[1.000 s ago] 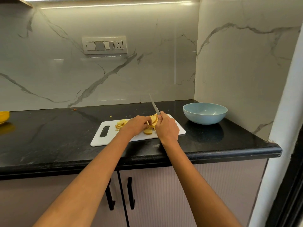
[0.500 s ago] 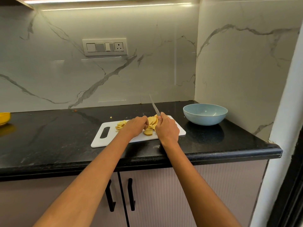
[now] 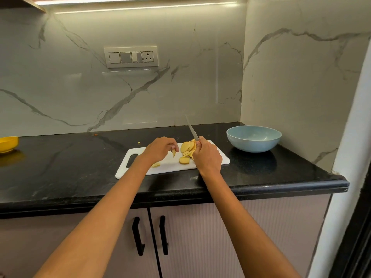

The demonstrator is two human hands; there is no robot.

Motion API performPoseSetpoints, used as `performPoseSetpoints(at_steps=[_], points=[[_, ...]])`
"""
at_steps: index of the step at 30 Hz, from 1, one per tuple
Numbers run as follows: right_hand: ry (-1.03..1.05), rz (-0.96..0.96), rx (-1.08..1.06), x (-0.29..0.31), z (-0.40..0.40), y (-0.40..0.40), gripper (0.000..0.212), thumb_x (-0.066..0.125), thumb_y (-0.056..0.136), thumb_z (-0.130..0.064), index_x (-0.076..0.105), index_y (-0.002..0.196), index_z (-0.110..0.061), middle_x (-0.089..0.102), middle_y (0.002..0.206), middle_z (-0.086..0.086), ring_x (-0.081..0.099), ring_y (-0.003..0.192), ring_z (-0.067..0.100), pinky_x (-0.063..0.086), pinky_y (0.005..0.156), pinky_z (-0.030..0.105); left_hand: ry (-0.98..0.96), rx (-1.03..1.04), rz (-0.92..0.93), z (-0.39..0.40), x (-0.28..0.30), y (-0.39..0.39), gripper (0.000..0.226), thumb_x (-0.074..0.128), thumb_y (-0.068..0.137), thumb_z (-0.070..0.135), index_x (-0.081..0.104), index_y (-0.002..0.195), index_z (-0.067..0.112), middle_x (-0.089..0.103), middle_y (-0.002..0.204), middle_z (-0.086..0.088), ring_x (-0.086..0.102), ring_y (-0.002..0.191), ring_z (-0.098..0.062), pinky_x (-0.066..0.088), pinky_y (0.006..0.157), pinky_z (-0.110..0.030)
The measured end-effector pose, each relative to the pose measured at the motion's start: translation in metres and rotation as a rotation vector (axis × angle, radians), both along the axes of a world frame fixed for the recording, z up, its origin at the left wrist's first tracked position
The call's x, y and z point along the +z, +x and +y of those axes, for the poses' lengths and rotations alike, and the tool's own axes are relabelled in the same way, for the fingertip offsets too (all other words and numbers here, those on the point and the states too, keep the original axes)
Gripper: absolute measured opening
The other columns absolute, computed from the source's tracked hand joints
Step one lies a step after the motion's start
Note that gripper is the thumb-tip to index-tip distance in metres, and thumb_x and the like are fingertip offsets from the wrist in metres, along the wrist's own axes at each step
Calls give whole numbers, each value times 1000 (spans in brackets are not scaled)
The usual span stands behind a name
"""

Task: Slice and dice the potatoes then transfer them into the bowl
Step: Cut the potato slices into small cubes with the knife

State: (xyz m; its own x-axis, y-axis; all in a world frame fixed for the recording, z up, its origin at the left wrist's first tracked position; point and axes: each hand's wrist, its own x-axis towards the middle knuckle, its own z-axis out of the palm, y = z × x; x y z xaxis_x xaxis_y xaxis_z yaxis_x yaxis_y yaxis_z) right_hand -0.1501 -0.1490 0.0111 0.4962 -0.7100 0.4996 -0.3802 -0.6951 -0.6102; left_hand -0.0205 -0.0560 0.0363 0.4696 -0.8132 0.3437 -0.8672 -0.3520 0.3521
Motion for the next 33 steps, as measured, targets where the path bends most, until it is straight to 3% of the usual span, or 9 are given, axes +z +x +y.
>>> performPoseSetpoints(at_steps=[2,5,8,13,16,19,25,30,33], points=[[-3,5,1,0,0,0,41,32,103,-28,40,141,-14,62,120,6,59,104,19,47,83,29,82,-17,21,5,-6,5,24,44,96,8,67,90,12,65,103,-5,56,99,-20,43,88,-33],[1,3,2,0,0,1,42,32,103,-29,40,141,-14,62,120,5,59,104,18,47,83,29,118,29,1,11,-15,11,23,50,94,9,70,89,20,64,105,-4,55,104,-25,45,93,-43],[4,-2,2,0,0,1,42,32,102,-29,40,141,-14,61,122,5,59,106,18,47,84,30,-5,126,45,22,-17,16,26,50,94,8,70,88,24,64,116,-4,56,110,-23,44,96,-45],[9,-22,10,-1,3,-2,42,37,101,-29,42,140,-14,62,120,6,58,107,19,48,85,32,-198,211,145,59,-18,19,14,56,91,15,69,98,16,67,106,-4,58,99,-17,44,87,-30],[2,-33,47,-1,12,-5,34,46,98,-28,55,126,-11,65,107,5,60,93,16,45,75,25,-151,166,246,77,-24,17,28,72,79,19,67,105,12,66,98,-4,57,90,-11,45,86,-27],[-27,0,106,-2,25,-3,23,52,95,-25,65,104,-9,65,85,4,54,72,12,43,64,25,-171,132,287,79,-31,15,39,76,75,17,65,112,9,65,99,-3,56,88,-12,46,84,-24],[-11,217,197,-3,44,7,18,55,90,-20,63,97,-6,55,77,3,51,70,16,41,62,27,-194,155,279,64,-36,15,47,73,77,28,61,120,14,66,109,-1,56,94,-14,47,92,-35],[20,253,194,0,46,15,17,55,89,-17,62,100,-7,50,73,1,49,71,16,37,56,23,-233,202,222,56,-40,10,45,72,75,42,64,115,22,66,105,6,52,91,-12,47,89,-37],[-9,284,216,1,49,21,19,54,91,-18,63,105,-8,53,79,2,50,74,16,39,61,24,-237,184,226,56,-41,11,45,71,76,41,64,116,22,66,106,5,53,91,-11,47,90,-39]])
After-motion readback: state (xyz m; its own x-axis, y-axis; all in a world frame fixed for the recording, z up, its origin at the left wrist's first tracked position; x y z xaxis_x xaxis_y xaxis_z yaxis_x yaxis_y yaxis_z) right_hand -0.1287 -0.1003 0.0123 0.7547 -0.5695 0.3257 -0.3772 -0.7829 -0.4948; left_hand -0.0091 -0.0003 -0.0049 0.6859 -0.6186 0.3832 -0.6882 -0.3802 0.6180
